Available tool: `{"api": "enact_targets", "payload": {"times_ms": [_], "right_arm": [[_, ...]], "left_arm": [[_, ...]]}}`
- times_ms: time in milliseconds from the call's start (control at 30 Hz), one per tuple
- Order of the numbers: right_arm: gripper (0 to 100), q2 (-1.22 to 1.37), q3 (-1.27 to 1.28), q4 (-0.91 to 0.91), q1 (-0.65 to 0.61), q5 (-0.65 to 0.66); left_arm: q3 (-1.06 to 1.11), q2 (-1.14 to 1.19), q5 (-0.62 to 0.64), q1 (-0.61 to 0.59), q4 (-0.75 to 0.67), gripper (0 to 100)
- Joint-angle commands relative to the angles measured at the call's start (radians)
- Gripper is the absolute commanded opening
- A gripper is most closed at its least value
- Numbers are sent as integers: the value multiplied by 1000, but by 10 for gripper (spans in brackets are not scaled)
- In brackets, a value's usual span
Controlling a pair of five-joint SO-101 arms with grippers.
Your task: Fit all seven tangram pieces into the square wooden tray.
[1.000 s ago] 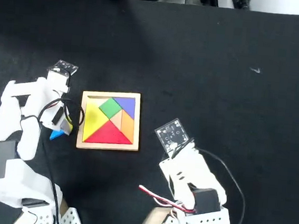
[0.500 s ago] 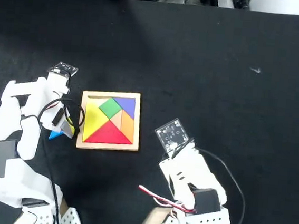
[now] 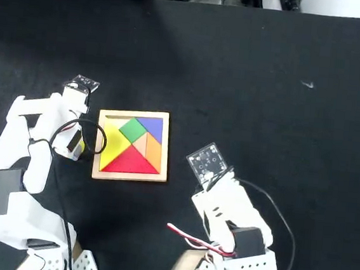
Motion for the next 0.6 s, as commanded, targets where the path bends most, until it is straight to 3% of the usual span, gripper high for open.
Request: {"api": "enact_targets", "payload": {"times_ms": [0, 100, 267, 367, 567], "right_arm": [[18, -93, -4, 6, 12, 8], [18, -93, -4, 6, 12, 8], [18, -93, -4, 6, 12, 8], [18, -93, -4, 6, 12, 8], [18, -93, -4, 6, 12, 8]], "left_arm": [[-41, -11, 6, 5, 5, 98], [-77, -18, 6, -2, 20, 102], [-240, -160, 0, -68, 265, 99], [-282, -315, -63, -202, 338, 98], [-154, -497, -83, -587, 319, 97]]}}
